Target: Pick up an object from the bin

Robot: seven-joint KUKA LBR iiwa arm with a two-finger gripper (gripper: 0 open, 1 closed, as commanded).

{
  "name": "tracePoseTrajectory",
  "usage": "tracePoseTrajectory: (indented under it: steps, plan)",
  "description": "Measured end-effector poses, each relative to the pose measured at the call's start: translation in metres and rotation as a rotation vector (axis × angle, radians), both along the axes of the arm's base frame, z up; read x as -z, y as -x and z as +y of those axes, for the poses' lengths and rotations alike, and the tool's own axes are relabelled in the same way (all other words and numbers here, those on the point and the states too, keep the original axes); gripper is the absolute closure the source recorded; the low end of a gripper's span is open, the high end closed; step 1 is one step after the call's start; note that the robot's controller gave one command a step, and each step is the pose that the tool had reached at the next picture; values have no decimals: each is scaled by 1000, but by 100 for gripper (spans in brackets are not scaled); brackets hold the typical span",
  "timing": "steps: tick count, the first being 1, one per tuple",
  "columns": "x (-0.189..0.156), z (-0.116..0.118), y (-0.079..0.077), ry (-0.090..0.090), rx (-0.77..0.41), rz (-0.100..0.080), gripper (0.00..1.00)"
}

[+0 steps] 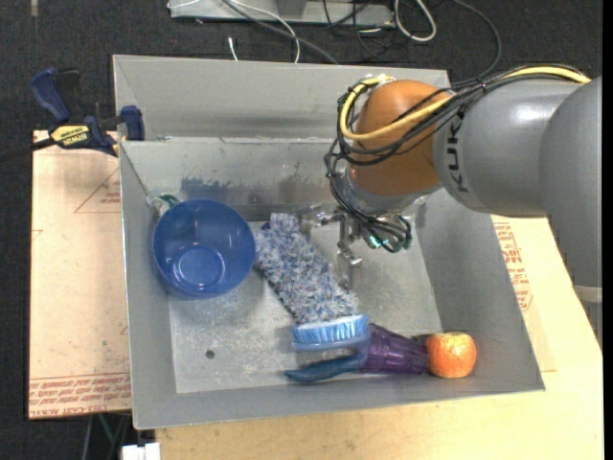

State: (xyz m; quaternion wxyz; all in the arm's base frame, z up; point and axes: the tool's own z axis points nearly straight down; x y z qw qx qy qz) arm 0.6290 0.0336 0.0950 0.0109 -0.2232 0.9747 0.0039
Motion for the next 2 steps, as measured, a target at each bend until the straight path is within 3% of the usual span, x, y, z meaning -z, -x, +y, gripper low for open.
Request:
tracePoseTrajectory:
  steps: [2]
  plan:
    - [0,0,0,0,0,0,0]
